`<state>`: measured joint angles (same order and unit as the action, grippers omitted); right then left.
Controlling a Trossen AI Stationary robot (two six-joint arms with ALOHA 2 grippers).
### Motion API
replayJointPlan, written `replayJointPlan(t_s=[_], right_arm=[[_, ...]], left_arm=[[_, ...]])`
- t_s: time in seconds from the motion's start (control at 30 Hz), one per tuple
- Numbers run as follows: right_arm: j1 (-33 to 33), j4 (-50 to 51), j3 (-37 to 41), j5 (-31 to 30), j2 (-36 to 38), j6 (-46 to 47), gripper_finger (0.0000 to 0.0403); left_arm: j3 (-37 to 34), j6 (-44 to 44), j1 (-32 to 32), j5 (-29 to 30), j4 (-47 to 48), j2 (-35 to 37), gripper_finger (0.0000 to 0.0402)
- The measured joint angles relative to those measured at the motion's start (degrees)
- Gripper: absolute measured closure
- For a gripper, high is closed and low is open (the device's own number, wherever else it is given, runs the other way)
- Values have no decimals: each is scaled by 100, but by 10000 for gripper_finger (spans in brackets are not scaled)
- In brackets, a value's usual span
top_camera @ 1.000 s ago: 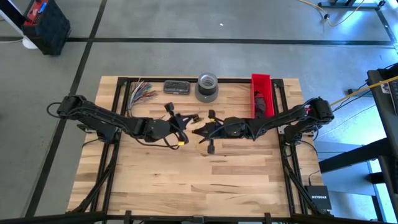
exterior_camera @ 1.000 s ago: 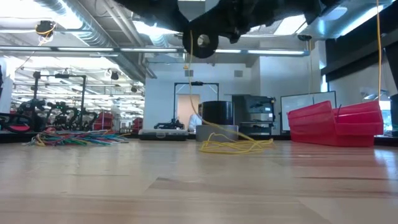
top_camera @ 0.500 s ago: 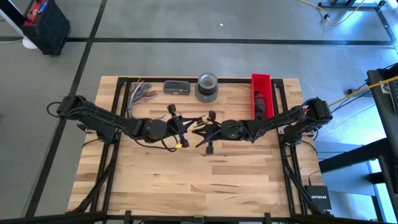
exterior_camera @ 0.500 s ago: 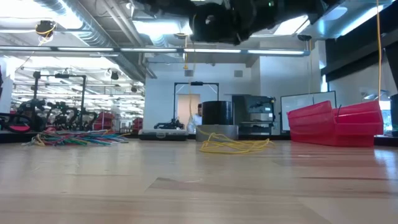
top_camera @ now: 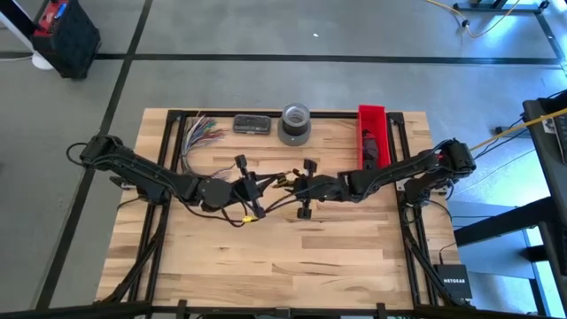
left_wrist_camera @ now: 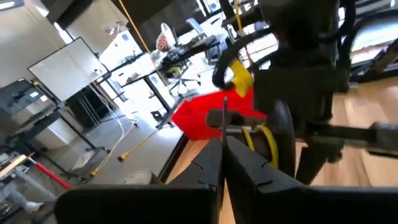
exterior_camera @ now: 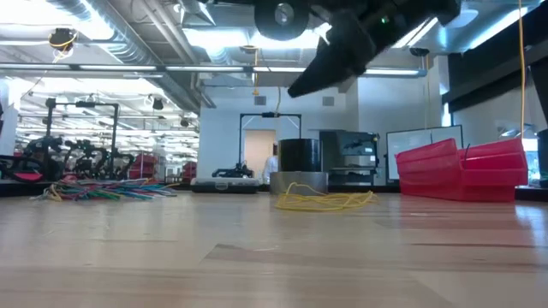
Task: Coil cords
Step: Coil the yellow wire into the black spool
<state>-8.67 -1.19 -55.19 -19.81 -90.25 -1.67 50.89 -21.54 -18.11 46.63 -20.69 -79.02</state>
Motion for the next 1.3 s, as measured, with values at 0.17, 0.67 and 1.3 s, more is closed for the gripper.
replayJointPlan(t_s=[0.17,0.67,1.3], right_arm=[[-24,2111,-658,1,253,77,295],[46,-1042,1406,110,970,-1377,272],[758,-4068,1373,2022,-884,-1050,271]], left_arm=[[0,-3,-59,57,4,-7,394],[0,-191,-374,511,68,291,394],[0,-291,-363,505,105,291,394]])
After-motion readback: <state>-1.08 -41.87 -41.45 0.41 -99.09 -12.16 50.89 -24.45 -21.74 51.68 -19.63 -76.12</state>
